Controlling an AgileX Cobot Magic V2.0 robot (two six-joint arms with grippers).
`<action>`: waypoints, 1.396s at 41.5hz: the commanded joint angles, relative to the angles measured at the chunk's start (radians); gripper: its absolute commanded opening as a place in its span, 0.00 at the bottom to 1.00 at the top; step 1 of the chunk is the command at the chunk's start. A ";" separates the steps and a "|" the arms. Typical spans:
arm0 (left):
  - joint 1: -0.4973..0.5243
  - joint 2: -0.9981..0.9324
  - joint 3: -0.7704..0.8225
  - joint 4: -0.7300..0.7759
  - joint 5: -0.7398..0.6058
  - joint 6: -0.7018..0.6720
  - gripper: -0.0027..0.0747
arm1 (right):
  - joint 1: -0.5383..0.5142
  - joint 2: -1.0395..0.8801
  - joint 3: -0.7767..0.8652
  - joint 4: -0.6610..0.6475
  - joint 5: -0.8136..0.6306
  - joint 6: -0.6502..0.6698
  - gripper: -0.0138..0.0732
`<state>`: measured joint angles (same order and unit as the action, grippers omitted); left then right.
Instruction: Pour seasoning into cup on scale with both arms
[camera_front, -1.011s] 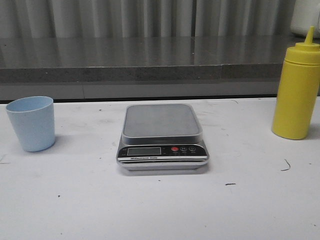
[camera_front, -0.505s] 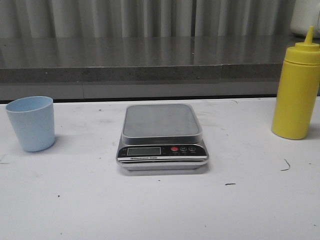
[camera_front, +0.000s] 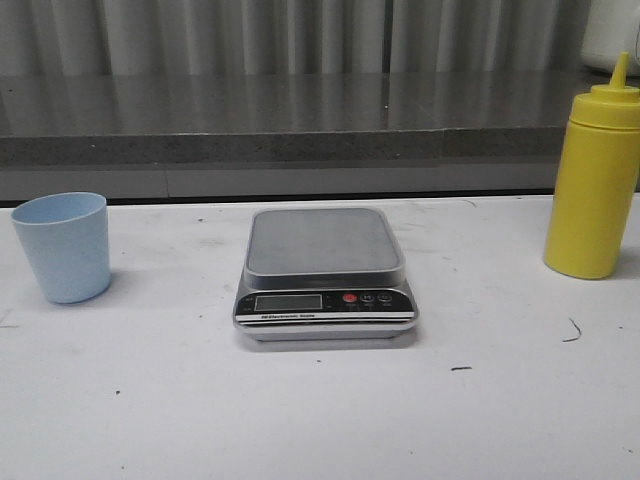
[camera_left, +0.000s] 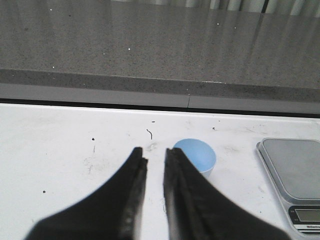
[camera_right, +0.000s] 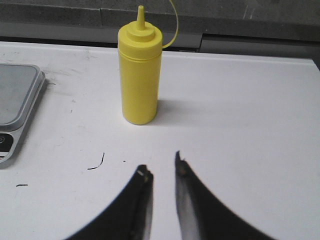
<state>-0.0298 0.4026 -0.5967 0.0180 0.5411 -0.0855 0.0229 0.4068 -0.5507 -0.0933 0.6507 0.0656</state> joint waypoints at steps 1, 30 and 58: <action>0.002 0.015 -0.035 -0.002 -0.080 -0.005 0.47 | -0.002 0.015 -0.025 -0.015 -0.064 -0.009 0.64; 0.002 0.447 -0.364 0.043 0.261 -0.005 0.58 | -0.002 0.015 -0.025 -0.015 -0.067 -0.009 0.74; -0.010 1.096 -0.672 -0.067 0.353 0.015 0.58 | -0.002 0.015 -0.025 -0.015 -0.067 -0.009 0.74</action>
<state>-0.0298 1.4813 -1.2140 -0.0241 0.9292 -0.0810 0.0229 0.4068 -0.5507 -0.0933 0.6507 0.0656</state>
